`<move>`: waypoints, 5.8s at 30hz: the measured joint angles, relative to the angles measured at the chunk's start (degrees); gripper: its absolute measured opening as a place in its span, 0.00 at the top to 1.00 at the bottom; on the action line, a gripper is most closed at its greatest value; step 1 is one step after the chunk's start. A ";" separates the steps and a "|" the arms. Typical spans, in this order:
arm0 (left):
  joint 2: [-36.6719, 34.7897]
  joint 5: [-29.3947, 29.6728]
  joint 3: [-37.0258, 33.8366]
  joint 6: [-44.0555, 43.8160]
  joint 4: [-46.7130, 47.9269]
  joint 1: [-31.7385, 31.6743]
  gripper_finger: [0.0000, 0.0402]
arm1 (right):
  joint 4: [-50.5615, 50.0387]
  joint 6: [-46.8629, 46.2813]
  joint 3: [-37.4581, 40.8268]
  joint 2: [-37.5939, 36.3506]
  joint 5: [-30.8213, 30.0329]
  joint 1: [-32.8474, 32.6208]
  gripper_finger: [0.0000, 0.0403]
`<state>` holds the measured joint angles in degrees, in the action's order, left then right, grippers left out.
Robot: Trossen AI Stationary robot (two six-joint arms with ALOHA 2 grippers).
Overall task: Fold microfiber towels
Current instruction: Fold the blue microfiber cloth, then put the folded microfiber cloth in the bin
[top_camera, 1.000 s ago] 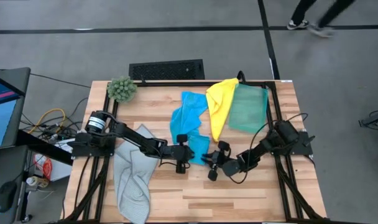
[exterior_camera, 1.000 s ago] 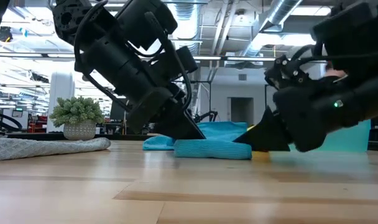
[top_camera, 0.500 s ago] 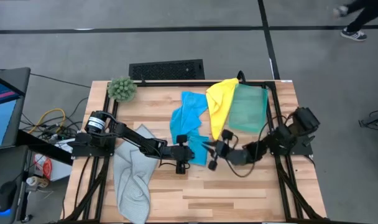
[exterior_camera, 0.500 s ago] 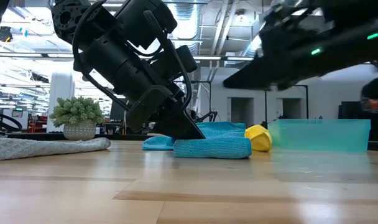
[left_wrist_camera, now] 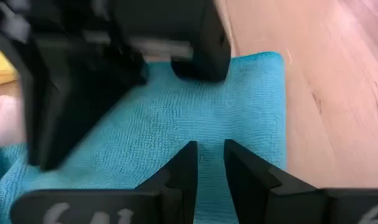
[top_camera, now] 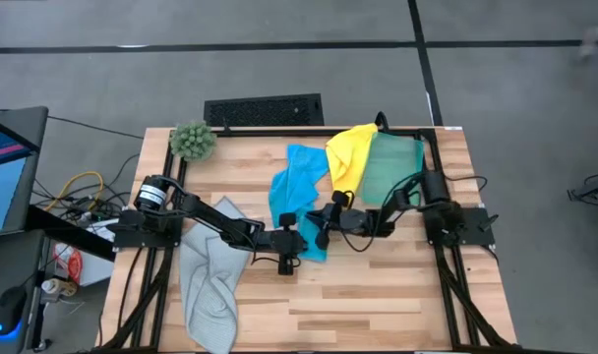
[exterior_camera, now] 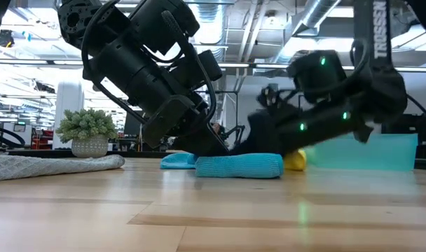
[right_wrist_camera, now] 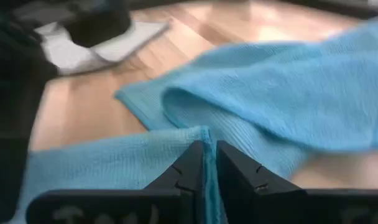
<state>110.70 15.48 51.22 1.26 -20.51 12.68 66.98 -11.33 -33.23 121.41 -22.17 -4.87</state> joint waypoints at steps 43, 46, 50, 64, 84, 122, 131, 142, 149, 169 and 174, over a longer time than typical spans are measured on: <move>-0.77 -1.74 -7.82 4.83 -17.26 -6.44 0.82 | 2.32 -12.19 -3.84 5.77 -16.32 -21.10 0.83; -0.77 0.82 -7.82 4.01 -16.71 -6.56 0.82 | 2.24 -13.37 -2.99 4.80 -16.86 -22.41 0.83; -0.79 1.30 -7.82 3.53 -16.01 -6.86 0.82 | 0.16 -13.67 -1.66 0.32 -16.60 -24.25 0.83; -0.92 1.36 -7.82 1.44 -16.15 -3.69 0.82 | -38.75 -7.77 -0.07 -31.37 -16.27 -15.58 0.56; -0.99 4.74 -7.80 1.06 -14.72 -0.78 0.82 | -34.74 -9.97 -0.33 -13.97 4.28 -2.47 0.32; -13.25 10.93 -7.78 -3.98 -0.68 3.86 0.82 | -62.59 -19.74 0.02 -43.40 -3.49 -6.85 0.95; -13.25 12.02 -7.78 -5.03 1.99 4.84 0.82 | -71.75 -19.76 0.07 -52.70 -12.21 -6.29 0.95; -13.25 12.20 -7.78 -6.19 2.27 4.95 0.82 | -82.72 -19.31 -0.02 -64.68 -16.53 1.13 0.95; -13.25 12.20 -7.80 -6.47 2.67 4.95 0.82 | -87.86 -15.34 -0.09 -74.79 -14.76 10.15 0.95; -13.23 13.33 -7.80 -7.56 3.08 4.93 0.82 | -93.06 -32.31 -0.11 -74.72 -12.56 37.33 0.95; -13.23 13.36 -7.80 -6.66 3.08 4.93 0.82 | -91.27 -41.73 -0.11 -67.84 -15.29 38.44 0.95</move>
<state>97.47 28.84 43.42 -5.40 -17.43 17.61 -24.29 -53.07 -33.34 53.58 -37.46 33.57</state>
